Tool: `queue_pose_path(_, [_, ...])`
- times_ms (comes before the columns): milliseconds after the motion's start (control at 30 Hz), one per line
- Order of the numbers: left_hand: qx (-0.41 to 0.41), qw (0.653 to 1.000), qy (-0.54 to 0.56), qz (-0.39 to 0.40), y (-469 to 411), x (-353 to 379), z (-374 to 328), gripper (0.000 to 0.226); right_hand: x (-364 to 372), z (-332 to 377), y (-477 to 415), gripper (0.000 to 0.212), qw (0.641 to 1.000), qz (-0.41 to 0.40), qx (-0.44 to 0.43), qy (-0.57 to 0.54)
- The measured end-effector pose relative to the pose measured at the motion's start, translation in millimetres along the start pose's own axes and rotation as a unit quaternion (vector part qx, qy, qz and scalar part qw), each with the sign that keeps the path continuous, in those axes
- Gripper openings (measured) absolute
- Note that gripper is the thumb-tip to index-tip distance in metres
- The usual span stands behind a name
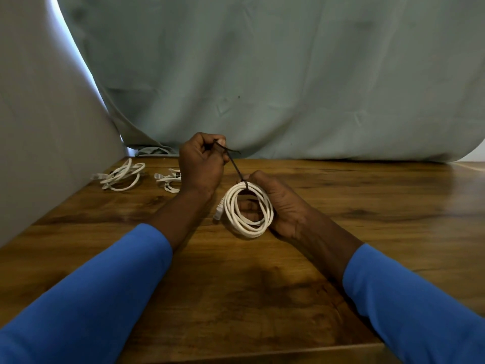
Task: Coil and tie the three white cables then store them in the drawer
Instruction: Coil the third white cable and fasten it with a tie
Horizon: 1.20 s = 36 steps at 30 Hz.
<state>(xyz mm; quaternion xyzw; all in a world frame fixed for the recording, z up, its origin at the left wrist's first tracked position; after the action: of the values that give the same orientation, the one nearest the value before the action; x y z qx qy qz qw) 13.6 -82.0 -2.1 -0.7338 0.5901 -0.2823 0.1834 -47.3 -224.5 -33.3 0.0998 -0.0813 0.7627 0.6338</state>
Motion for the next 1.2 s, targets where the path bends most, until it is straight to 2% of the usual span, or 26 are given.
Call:
queue_pose_path(200, [0.018, 0.996, -0.084, -0.013, 2.6, -5.2, 15.4, 0.019, -3.0, -3.9, 8.4, 0.035, 0.996, 0.023, -0.069, 0.048])
queue_pose_path(333, [0.015, 0.994, -0.101, -0.042, -1.0, -10.9, 14.0, 0.016, 2.4, -7.4, 9.0, 0.026, 0.983, 0.031, -0.111, 0.141])
queue_pose_path(467, [-0.006, 0.995, -0.08, -0.067, -5.4, -14.4, 14.8, 0.016, 5.9, -11.8, 10.1, 0.029, 0.99, 0.05, -0.085, 0.102])
queue_pose_path(533, [-0.017, 0.995, -0.072, -0.07, -6.2, -13.2, 14.0, 0.009, 8.4, -13.6, 10.4, 0.027, 0.99, 0.045, -0.08, 0.109])
queue_pose_path(600, [-0.033, 0.994, -0.075, -0.071, -6.1, -13.2, 13.9, 0.013, 9.8, -15.0, 9.0, 0.027, 0.988, 0.042, -0.077, 0.124])
queue_pose_path(733, [-0.06, 0.993, -0.085, -0.061, -5.0, -15.4, 18.8, 0.022, 8.6, -12.6, 11.6, 0.027, 0.98, 0.039, -0.105, 0.167])
queue_pose_path(833, [-0.063, 0.993, -0.09, -0.054, -4.4, -15.9, 18.2, 0.014, 9.3, -10.2, 13.3, 0.03, 0.971, 0.04, -0.129, 0.195])
queue_pose_path(1000, [-0.054, 0.993, -0.092, -0.049, -6.5, -13.6, 18.7, 0.023, 3.5, -9.8, 6.5, 0.028, 0.976, 0.003, -0.128, 0.178])
queue_pose_path(1100, [-0.048, 0.993, -0.096, -0.056, -7.5, -12.7, 19.8, 0.023, 3.3, -9.6, 6.6, 0.028, 0.984, 0.005, -0.117, 0.132])
queue_pose_path(1200, [-0.048, 0.992, -0.1, -0.062, -7.7, -11.8, 18.8, 0.023, 4.2, -9.6, 7.0, 0.027, 0.983, 0.002, -0.116, 0.14])
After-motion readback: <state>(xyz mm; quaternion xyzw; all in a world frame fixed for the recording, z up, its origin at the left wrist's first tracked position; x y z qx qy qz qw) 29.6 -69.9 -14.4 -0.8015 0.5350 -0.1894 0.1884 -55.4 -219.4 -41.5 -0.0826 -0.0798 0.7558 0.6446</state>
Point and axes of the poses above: each hand's wrist, its own y-axis away from the middle knuckle, its own x-axis out of the palm, z = x × y, the point moved 2 cm from there along -y, towards the middle knuckle, and after that the axes turned 1 degree about y, right-handed, at the moved point
